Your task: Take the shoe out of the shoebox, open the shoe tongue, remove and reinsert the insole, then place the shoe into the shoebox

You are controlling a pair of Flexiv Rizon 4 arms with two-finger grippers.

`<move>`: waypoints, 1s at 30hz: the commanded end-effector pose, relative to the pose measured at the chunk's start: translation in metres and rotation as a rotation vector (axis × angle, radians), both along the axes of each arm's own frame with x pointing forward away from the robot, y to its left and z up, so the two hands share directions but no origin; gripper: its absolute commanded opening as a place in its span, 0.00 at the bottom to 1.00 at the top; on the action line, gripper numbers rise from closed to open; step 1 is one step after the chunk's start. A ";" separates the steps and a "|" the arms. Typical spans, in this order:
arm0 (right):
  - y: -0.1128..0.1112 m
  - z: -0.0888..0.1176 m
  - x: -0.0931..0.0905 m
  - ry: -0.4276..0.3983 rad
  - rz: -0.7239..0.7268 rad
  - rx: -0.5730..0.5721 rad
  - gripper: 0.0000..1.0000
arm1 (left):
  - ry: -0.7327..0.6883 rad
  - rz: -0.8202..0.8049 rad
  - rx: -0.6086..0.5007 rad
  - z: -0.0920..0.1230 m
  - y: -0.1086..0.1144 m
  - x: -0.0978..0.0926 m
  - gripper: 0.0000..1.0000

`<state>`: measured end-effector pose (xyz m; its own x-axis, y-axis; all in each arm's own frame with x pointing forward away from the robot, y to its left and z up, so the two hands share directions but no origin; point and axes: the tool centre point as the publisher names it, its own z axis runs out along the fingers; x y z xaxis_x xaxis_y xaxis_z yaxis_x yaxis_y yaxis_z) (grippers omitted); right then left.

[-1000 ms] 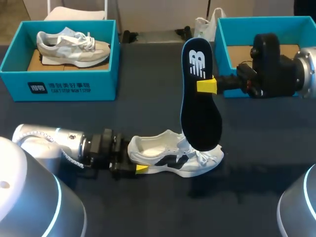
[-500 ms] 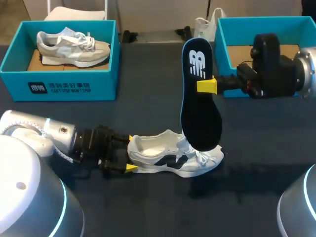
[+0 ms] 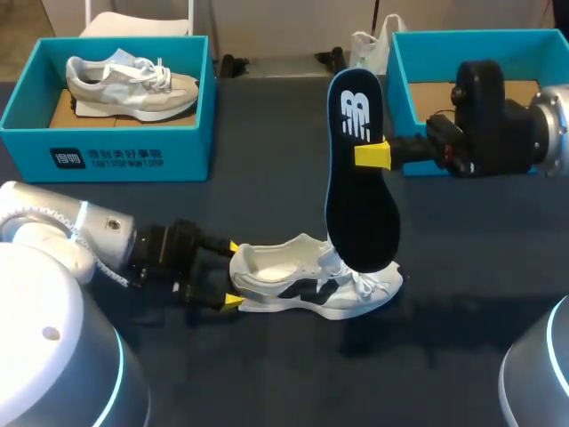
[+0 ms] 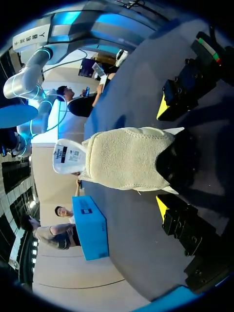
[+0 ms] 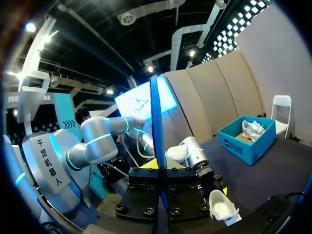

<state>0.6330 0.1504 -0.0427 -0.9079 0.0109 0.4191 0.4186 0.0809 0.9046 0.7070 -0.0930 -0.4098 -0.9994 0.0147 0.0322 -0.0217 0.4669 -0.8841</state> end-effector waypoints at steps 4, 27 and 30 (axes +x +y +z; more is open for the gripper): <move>0.002 0.000 -0.001 0.000 -0.002 -0.002 0.00 | -0.005 -0.010 0.153 0.017 0.009 0.000 1.00; 0.002 0.000 -0.001 0.000 -0.002 -0.002 0.00 | -0.021 -0.088 0.402 0.043 0.010 0.003 1.00; 0.002 0.000 -0.001 0.000 -0.002 -0.002 0.00 | -0.026 -0.076 0.506 0.047 0.007 0.005 1.00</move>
<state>0.6327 0.1502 -0.0426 -0.9078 0.0114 0.4191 0.4186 0.0807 0.9046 0.7066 -0.0779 -0.3722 -0.9975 0.0711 0.0060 0.0478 0.7294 -0.6824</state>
